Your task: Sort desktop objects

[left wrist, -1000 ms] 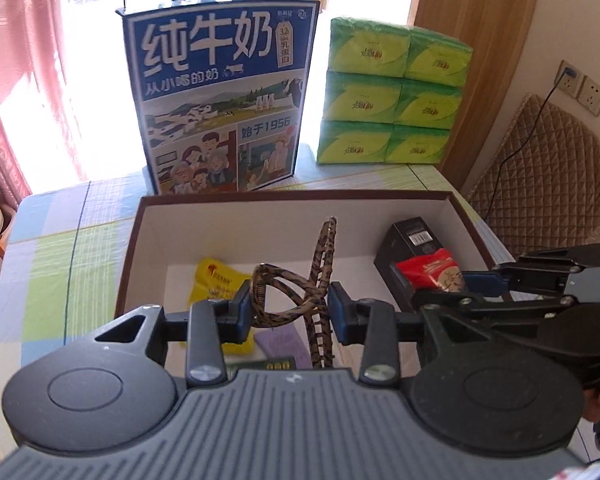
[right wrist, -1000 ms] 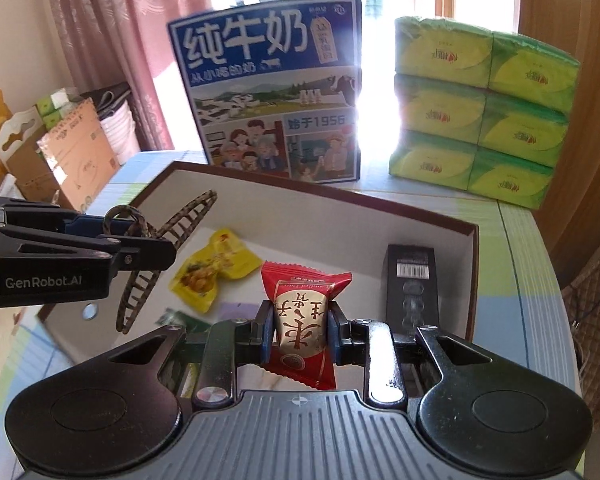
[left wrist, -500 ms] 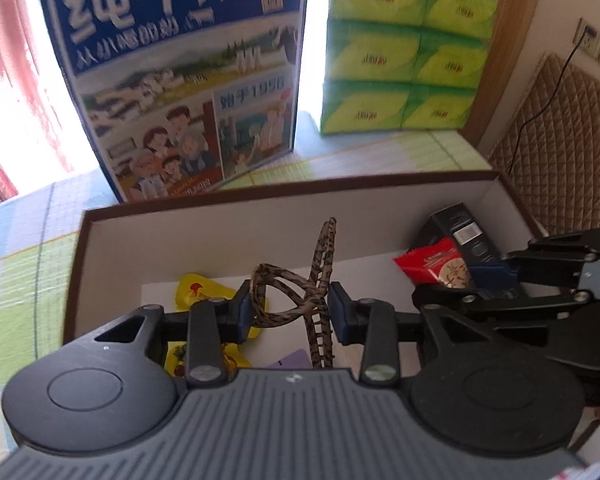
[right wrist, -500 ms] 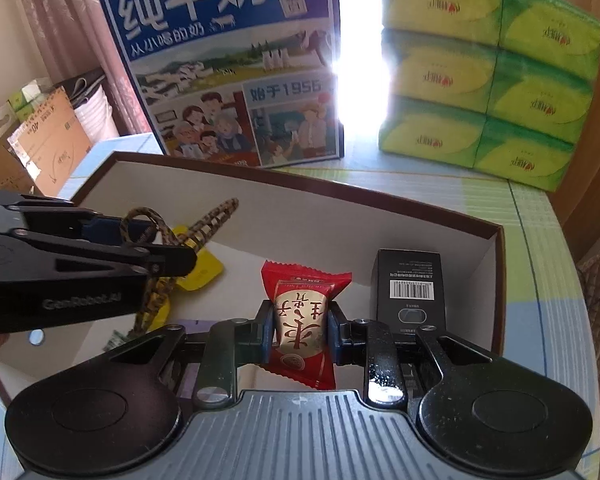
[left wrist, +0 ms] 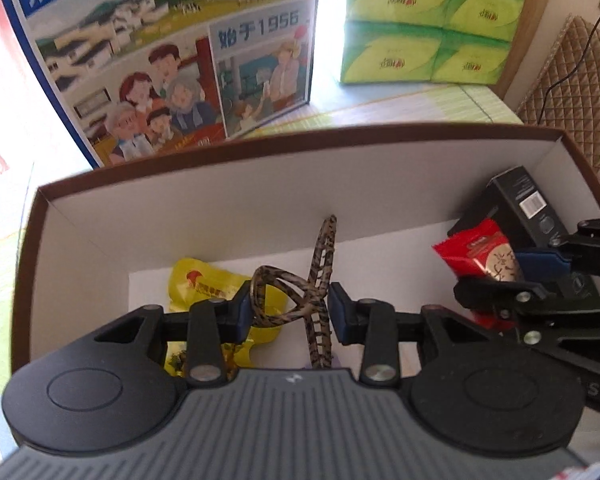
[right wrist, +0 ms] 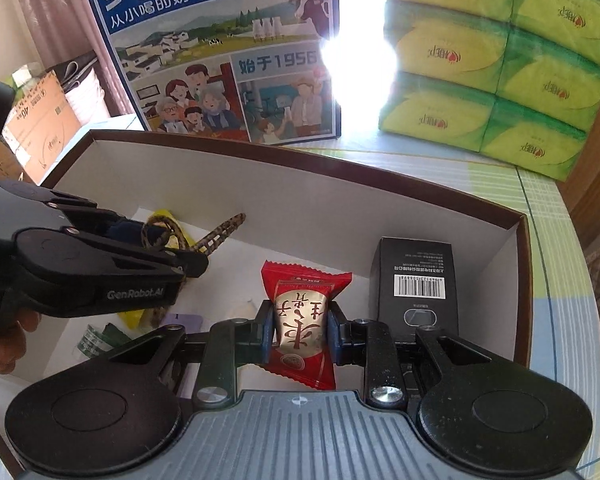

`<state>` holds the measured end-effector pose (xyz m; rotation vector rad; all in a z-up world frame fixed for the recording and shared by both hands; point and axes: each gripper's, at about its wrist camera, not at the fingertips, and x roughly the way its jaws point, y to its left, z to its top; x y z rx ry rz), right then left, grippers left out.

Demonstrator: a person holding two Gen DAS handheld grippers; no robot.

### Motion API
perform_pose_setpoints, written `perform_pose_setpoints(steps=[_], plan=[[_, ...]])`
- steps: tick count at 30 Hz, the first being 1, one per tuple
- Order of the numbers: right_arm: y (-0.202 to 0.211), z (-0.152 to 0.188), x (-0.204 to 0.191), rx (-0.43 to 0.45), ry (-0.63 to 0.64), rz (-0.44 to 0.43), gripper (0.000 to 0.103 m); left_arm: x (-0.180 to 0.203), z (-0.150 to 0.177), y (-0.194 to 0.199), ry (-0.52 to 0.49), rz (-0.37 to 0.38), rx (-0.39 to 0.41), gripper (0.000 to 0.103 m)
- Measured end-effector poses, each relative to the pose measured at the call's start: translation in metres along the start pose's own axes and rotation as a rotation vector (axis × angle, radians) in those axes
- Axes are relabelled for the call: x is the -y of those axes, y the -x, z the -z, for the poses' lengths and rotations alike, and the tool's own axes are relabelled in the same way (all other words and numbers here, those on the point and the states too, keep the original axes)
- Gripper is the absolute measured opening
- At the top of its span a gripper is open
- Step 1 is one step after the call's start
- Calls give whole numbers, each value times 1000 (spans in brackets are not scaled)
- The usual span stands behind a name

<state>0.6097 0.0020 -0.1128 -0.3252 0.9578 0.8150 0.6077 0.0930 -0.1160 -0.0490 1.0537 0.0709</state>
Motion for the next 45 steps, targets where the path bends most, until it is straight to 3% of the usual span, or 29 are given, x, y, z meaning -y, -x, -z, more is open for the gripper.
perform_pose_setpoints(steps=[7,15,18,20,22,23,26,34,37,45], plan=[[-2,0,-1,-3,12,4,24,-4,2,5,33,-5,16,49],[-2,-2,0,21,15,11,24,-6,3,20,28,-12,36,49],[3,-1,-1,86,22,17,24,-7,4,27,27,-27,46,50],[6,-1,-2,114,39,7,29,-9,5,31,36,-32,54,54],[10,-1,-4,126,49,7,67,-11,7,37,52,-41,60,59],[15,1,-4,139,53,-1,71,-11,8,41,59,-42,64,61],[27,6,-5,141,63,-35,73,-12,16,51,78,-36,72,66],[54,26,-1,99,-5,-69,97,-9,37,75,109,-66,66,78],[64,32,-2,90,-19,-67,100,-6,44,86,117,-75,57,83],[87,48,-10,75,-35,-52,101,3,64,118,137,-87,67,84]])
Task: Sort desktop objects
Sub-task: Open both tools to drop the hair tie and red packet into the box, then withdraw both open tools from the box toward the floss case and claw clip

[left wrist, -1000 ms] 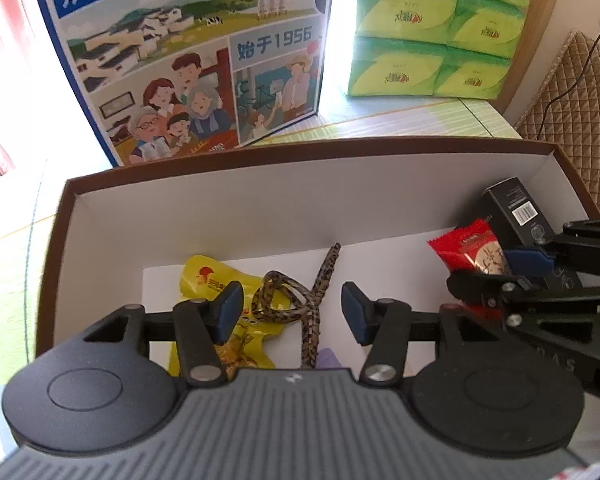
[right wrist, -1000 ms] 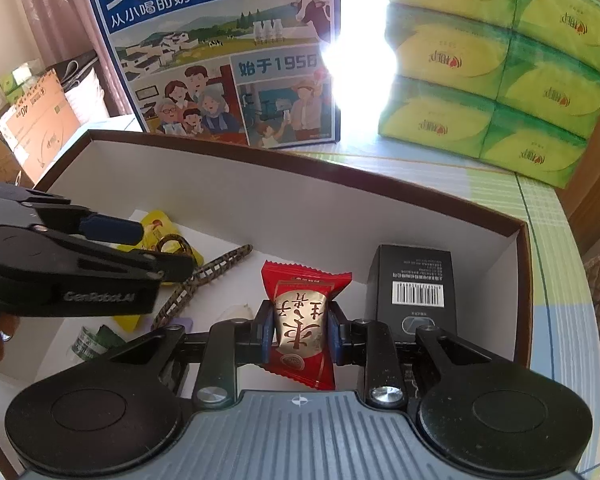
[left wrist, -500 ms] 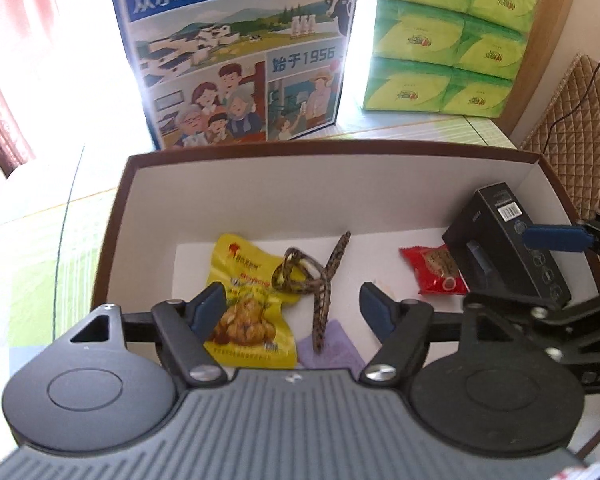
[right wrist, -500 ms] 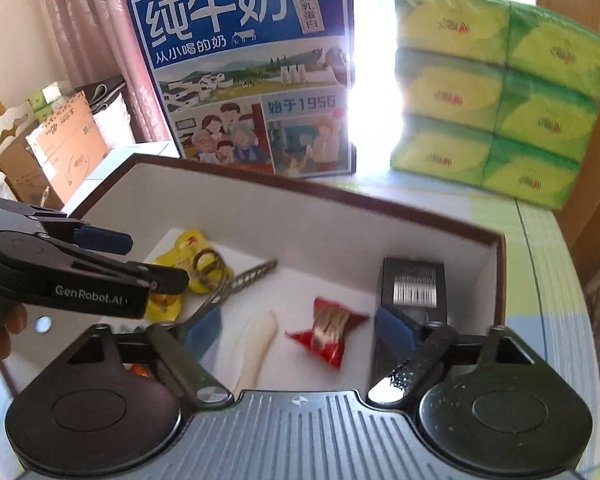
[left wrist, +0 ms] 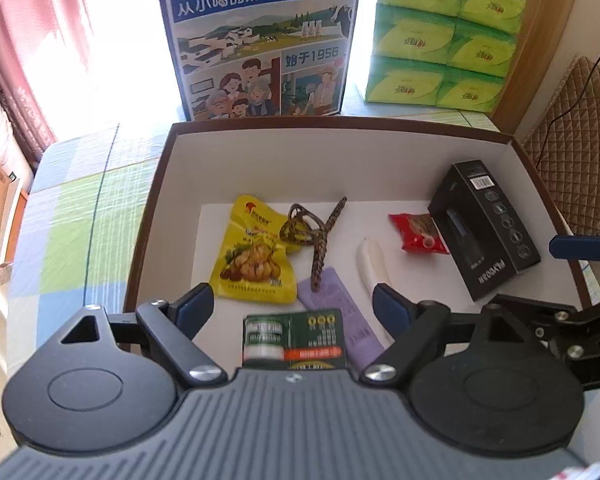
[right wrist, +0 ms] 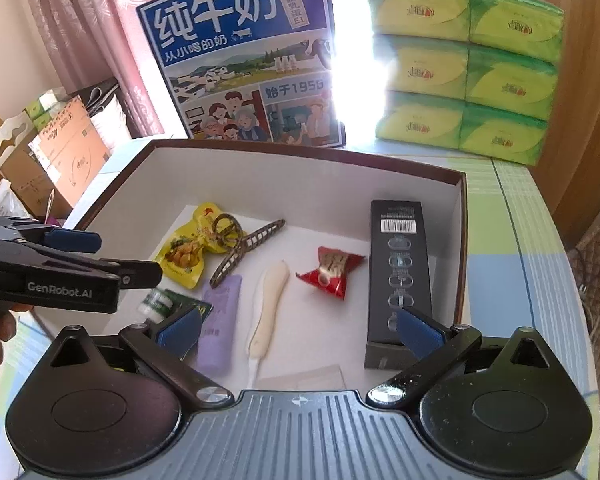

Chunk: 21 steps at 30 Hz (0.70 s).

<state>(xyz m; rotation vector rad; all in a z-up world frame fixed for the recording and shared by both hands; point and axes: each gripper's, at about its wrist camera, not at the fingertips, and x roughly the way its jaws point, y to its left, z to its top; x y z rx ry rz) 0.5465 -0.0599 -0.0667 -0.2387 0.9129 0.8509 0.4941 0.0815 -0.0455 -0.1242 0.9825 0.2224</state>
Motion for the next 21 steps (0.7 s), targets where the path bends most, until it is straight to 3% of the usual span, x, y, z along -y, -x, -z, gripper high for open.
perform_pose_setpoints(steps=[21], plan=[[73,44,-32,54,8,-9,101,13,60,97,33,-46,58,85]])
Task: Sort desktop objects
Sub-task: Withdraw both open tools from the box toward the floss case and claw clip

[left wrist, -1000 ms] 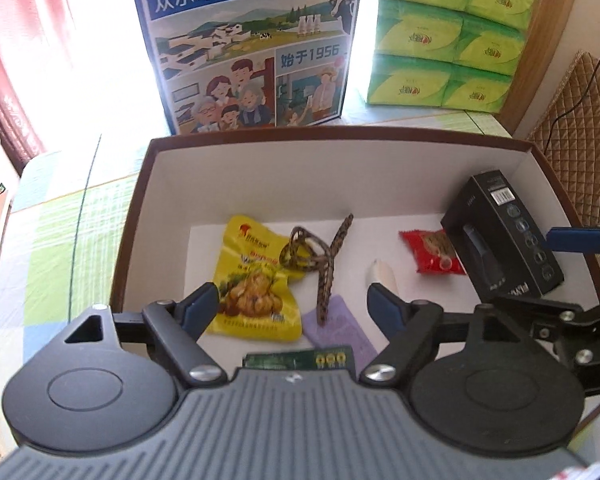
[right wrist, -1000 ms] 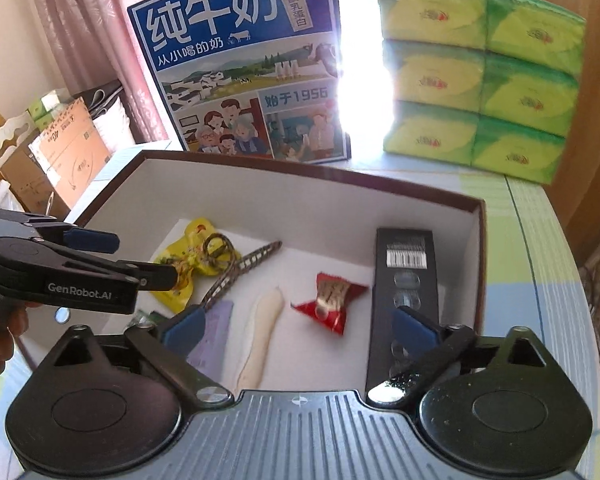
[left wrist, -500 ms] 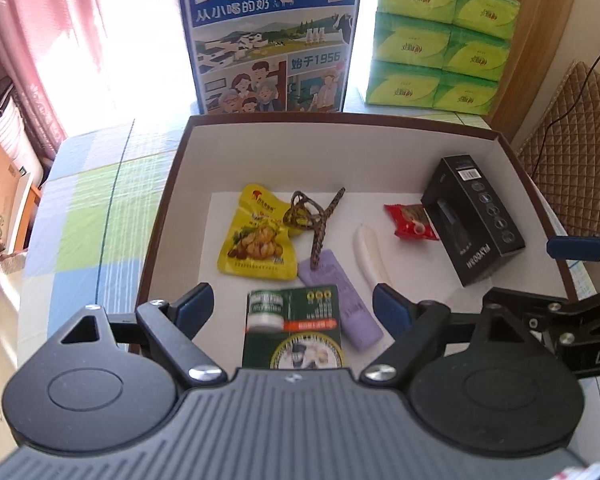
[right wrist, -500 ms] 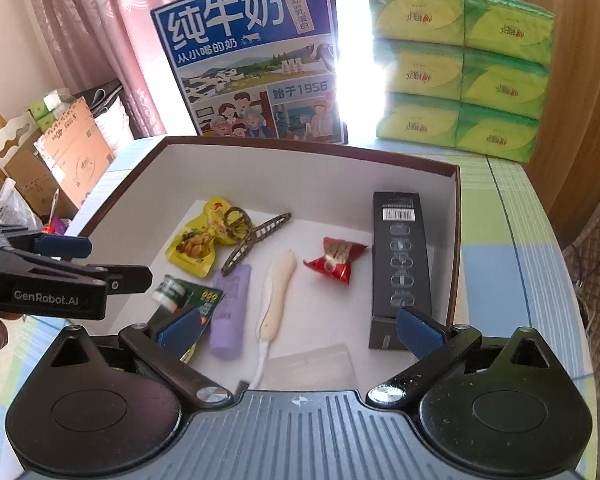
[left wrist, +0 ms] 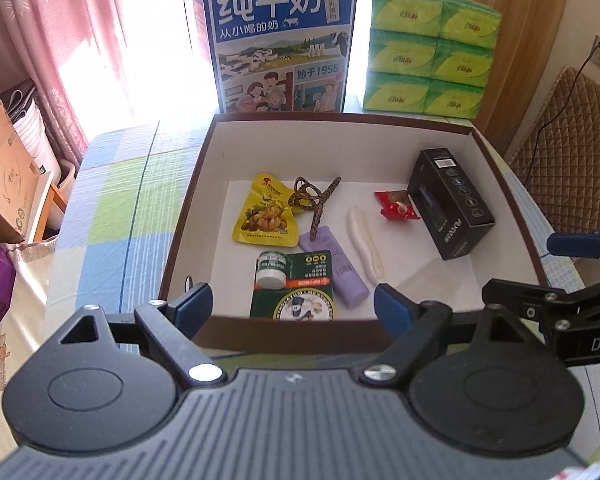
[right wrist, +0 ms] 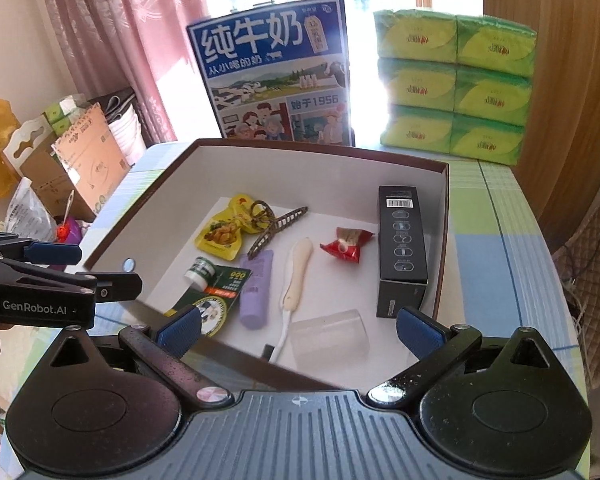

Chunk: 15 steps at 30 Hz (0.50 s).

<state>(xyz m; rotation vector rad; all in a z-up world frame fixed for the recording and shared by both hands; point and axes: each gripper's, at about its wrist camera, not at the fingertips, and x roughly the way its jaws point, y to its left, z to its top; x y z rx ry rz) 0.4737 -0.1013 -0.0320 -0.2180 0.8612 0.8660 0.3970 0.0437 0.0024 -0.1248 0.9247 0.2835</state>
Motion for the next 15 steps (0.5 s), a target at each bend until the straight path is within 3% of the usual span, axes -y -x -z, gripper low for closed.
perform_pose_setpoints(steps=[15], plan=[[51,30,-26,35,50,-21,101,11,42,58,7,-19,39,87]])
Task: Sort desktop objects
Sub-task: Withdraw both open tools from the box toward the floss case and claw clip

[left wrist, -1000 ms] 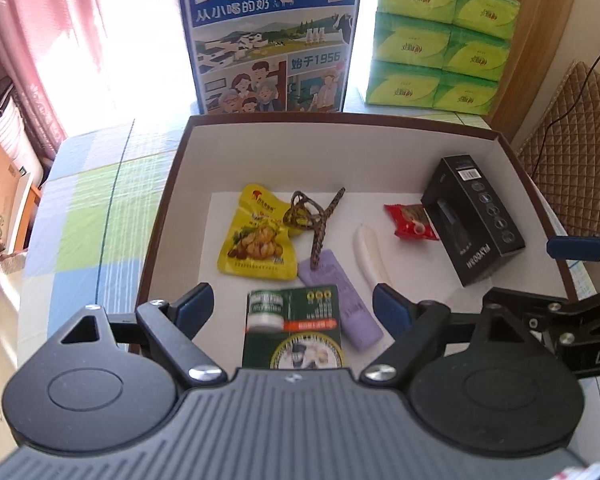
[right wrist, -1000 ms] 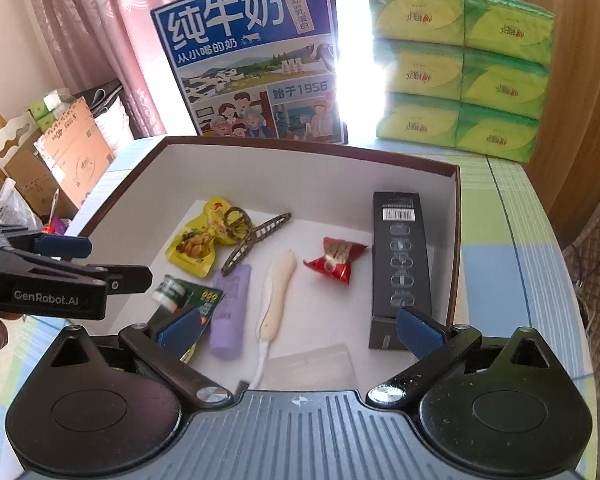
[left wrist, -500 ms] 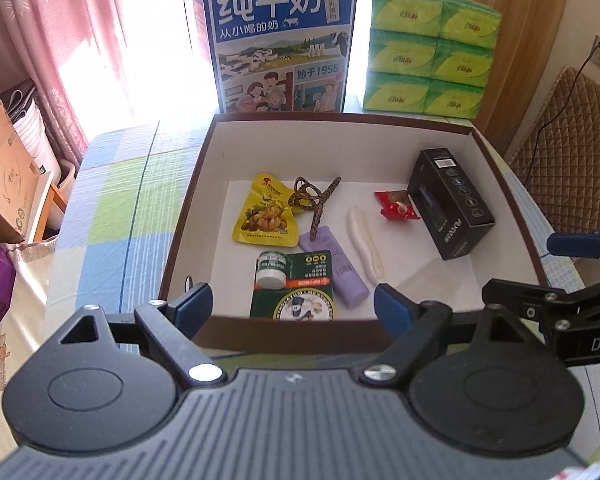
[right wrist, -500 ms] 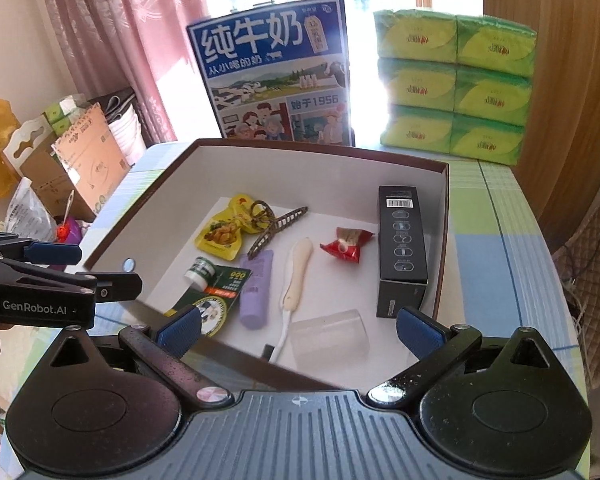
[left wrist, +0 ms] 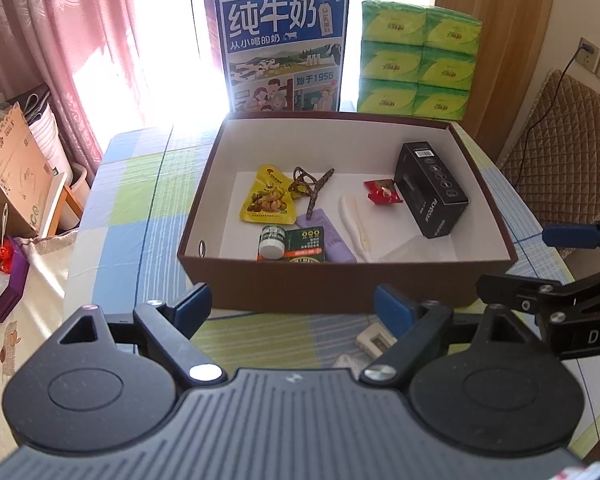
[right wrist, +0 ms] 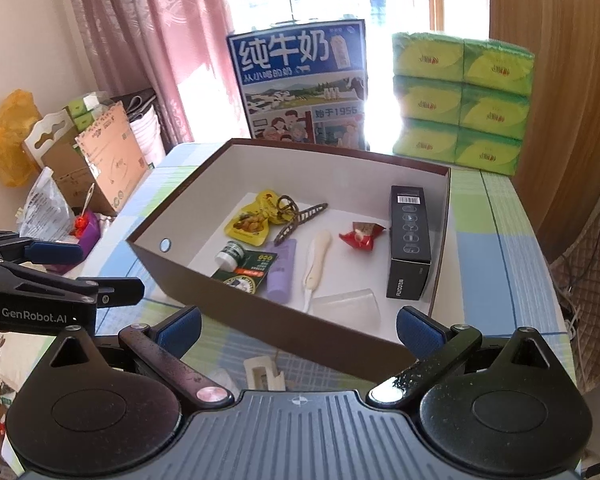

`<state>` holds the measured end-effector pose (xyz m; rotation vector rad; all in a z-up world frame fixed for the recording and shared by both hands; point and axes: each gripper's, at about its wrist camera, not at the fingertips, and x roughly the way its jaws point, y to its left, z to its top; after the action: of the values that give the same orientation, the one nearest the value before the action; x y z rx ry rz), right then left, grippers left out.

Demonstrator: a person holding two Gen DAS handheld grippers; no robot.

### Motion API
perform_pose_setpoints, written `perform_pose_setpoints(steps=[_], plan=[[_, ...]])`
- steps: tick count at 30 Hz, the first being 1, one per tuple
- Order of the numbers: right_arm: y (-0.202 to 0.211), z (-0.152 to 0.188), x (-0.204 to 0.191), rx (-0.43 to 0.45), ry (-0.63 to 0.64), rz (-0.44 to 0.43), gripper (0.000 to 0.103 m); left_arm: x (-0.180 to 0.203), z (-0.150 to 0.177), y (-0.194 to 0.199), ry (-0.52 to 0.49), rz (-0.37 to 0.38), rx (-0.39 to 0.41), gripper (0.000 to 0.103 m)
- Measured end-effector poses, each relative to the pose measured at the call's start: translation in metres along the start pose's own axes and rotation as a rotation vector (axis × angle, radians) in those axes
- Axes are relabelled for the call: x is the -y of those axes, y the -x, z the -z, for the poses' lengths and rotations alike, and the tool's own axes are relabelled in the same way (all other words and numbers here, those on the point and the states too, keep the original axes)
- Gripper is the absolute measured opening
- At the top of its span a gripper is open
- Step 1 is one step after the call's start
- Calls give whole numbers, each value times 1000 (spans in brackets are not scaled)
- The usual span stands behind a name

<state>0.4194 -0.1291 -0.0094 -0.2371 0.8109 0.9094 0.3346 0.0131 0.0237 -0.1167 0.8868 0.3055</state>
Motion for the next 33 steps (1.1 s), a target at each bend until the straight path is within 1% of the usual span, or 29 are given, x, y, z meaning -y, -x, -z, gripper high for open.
perform_pose_setpoints(steps=[8,16,24,33], plan=[[18,16,-14,-12,33,-21,101,4,20,24,-3,0,6,87],[25,31,-23,-32,60,-25,101,8,35,37,-5,-9,8,87],[24,45,-31,-68,78,-37,101,8,48,37,-3,-9,-12,87],[15,58,-35,-115,72,-37,101,8,63,26,-4,11,-66,87]])
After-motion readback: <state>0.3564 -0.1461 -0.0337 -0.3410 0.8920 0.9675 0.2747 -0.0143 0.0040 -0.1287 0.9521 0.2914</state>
